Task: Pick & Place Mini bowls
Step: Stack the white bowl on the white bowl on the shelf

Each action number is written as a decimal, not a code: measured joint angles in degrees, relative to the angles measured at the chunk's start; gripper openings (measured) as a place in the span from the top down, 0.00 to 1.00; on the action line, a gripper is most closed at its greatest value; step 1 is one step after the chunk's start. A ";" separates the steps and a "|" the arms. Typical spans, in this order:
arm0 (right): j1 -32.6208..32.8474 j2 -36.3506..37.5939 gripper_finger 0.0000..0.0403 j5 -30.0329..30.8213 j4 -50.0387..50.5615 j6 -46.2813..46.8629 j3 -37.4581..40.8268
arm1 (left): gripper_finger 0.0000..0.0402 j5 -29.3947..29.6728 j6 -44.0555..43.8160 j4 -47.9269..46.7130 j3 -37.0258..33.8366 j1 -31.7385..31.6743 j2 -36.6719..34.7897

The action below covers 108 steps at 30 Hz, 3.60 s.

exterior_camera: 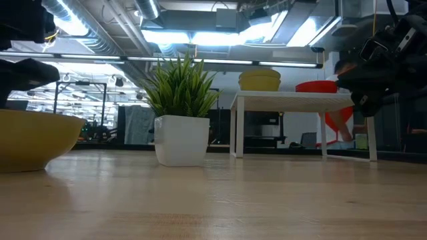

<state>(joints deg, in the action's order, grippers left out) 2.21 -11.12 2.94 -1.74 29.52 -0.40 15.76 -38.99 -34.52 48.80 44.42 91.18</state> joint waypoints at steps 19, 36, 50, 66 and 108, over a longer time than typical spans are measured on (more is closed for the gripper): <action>-0.01 -0.01 0.86 0.00 0.00 0.00 0.00 | 0.98 1.86 -0.28 0.12 6.11 0.01 -0.62; -0.01 0.00 0.86 -0.01 0.00 0.00 0.00 | 0.98 3.10 11.08 -2.33 18.33 0.01 -0.62; 0.01 -0.01 0.86 -0.02 0.00 0.00 0.00 | 0.98 5.72 24.97 -2.34 32.62 -3.23 -0.62; 0.01 -0.01 0.86 0.00 0.01 0.00 0.00 | 0.98 2.09 41.57 -2.53 43.29 -16.79 -0.70; 0.01 0.01 0.86 0.00 0.00 0.00 0.00 | 0.98 -21.02 74.26 10.32 48.04 -61.68 -0.70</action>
<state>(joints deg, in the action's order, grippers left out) 2.22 -11.12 2.94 -1.74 29.52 -0.40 -5.26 35.27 -24.21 96.84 -17.25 90.48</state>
